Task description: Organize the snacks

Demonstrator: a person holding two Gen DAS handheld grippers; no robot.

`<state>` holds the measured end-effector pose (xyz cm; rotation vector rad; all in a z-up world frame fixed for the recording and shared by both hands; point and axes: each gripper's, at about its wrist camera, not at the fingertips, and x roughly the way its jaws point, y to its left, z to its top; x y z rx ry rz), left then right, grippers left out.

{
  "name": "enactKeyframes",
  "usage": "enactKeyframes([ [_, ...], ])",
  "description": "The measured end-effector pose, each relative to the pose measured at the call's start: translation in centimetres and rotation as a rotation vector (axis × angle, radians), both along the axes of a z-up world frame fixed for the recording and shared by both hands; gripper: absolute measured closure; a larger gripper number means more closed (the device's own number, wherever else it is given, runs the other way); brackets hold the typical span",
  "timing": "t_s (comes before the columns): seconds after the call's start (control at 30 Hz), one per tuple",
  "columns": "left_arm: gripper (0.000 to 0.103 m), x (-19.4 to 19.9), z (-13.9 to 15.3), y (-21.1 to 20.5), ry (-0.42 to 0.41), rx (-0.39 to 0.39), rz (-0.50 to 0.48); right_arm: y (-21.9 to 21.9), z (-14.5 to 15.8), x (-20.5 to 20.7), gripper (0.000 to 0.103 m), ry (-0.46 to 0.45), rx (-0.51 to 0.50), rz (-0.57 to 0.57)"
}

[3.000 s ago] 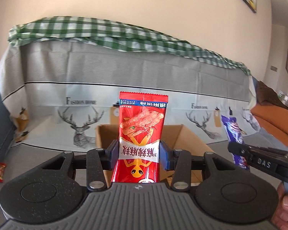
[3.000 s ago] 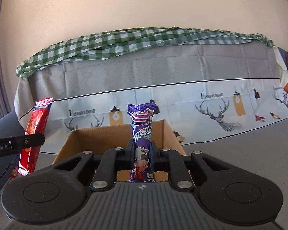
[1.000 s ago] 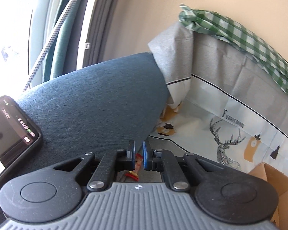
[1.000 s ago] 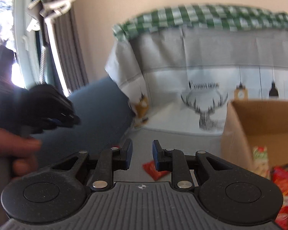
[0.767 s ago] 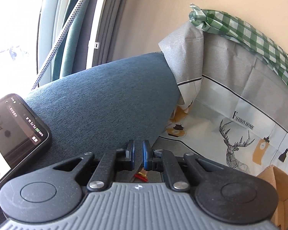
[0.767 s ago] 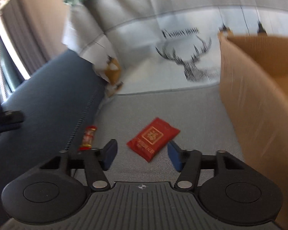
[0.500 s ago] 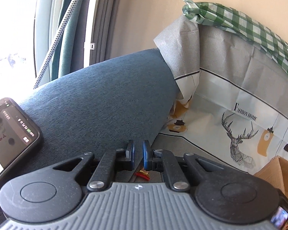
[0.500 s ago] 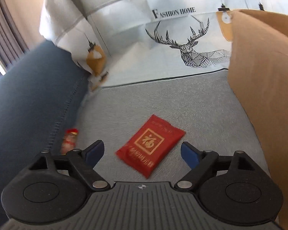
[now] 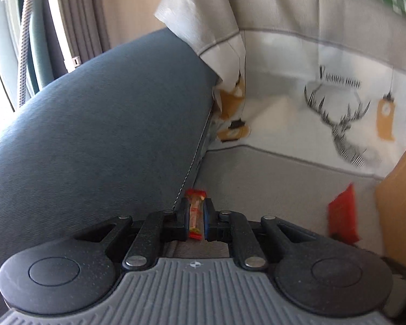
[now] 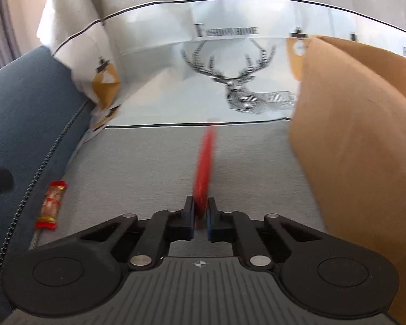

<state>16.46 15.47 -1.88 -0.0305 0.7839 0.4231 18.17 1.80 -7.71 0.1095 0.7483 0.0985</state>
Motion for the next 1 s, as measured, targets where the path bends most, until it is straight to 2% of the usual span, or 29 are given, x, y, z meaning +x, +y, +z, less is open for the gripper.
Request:
enactKeyframes([
  [0.07,0.088,1.1,-1.2,-0.3,0.042,0.042,-0.006,-0.9,0.0,-0.3,0.097,0.008,0.007,-0.022],
  [0.17,0.087,2.8,-3.1,-1.3,0.106,0.155,-0.026,-1.8,0.2,-1.1,0.097,0.005,-0.002,-0.031],
  [0.27,0.087,4.2,-5.0,-1.7,0.17,0.241,0.0,-2.5,0.6,-1.8,0.097,0.001,-0.008,-0.019],
  [0.37,0.074,5.2,-6.8,-1.9,0.23,0.288,0.001,-3.1,1.2,-2.4,0.097,-0.003,-0.014,-0.008],
  [0.47,0.075,5.5,-7.5,-2.1,0.238,0.339,0.006,-3.4,1.9,-3.4,0.098,-0.007,-0.017,0.01],
  [0.57,0.084,5.3,-7.6,-1.6,0.239,0.332,0.006,-3.2,2.6,-5.0,0.098,-0.006,-0.017,0.046],
  [0.63,0.086,4.8,-7.1,-1.2,0.227,0.293,0.008,-2.8,3.2,-6.3,0.098,-0.016,-0.028,0.078],
  [0.77,0.086,2.8,-4.9,-0.5,0.177,0.124,-0.009,-2.0,4.4,-9.4,0.098,-0.01,-0.05,0.18],
  [0.83,0.086,1.3,-3.5,0.3,0.155,0.009,-0.019,-1.8,4.8,-11.0,0.098,0.004,-0.067,0.248],
  [0.93,0.087,-1.6,-1.7,1.6,0.127,-0.217,-0.05,-1.9,5.4,-13.4,0.098,0.012,-0.123,0.329],
  [1.0,0.086,-4.1,-1.2,1.4,0.141,-0.341,-0.096,-2.1,5.5,-14.7,0.098,0.027,-0.17,0.376],
])
